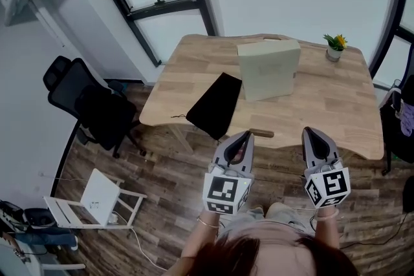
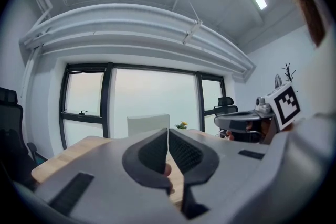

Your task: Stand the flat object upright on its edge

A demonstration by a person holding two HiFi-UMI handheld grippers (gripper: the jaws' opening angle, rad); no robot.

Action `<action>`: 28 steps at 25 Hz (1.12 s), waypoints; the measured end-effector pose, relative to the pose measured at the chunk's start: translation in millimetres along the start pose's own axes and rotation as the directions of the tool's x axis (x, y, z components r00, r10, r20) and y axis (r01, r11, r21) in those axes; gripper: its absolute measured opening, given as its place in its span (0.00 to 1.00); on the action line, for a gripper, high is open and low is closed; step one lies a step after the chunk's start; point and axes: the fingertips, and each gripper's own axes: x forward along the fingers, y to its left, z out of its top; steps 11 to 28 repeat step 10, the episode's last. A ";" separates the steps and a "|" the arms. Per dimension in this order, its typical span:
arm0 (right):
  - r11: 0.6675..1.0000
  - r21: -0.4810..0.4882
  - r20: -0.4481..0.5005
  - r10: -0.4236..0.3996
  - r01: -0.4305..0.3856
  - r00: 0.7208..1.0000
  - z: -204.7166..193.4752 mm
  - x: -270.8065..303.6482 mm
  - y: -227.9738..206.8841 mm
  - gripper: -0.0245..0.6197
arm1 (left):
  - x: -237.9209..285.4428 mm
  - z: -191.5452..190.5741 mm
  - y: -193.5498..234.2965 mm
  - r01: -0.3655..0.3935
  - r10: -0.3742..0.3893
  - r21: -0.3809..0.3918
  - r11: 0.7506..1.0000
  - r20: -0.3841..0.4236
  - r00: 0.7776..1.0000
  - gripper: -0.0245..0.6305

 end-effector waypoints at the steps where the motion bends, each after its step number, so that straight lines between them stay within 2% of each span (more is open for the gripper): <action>1: 1.000 0.002 -0.001 -0.004 0.004 1.000 -0.5 0.7 0.3 0.04 | 0.8 -0.7 0.9 0.005 -0.005 -0.002 1.000 -0.002 1.000 0.06; 10: 1.000 0.009 0.001 -0.014 0.014 1.000 0.2 8.6 7.0 0.04 | 2.2 -8.6 7.4 0.030 -0.030 -0.004 1.000 -0.012 0.999 0.06; 28: 1.000 0.009 0.001 -0.014 0.014 1.000 0.2 8.6 7.0 0.04 | 2.2 -8.6 7.4 0.030 -0.030 -0.004 1.000 -0.012 0.999 0.06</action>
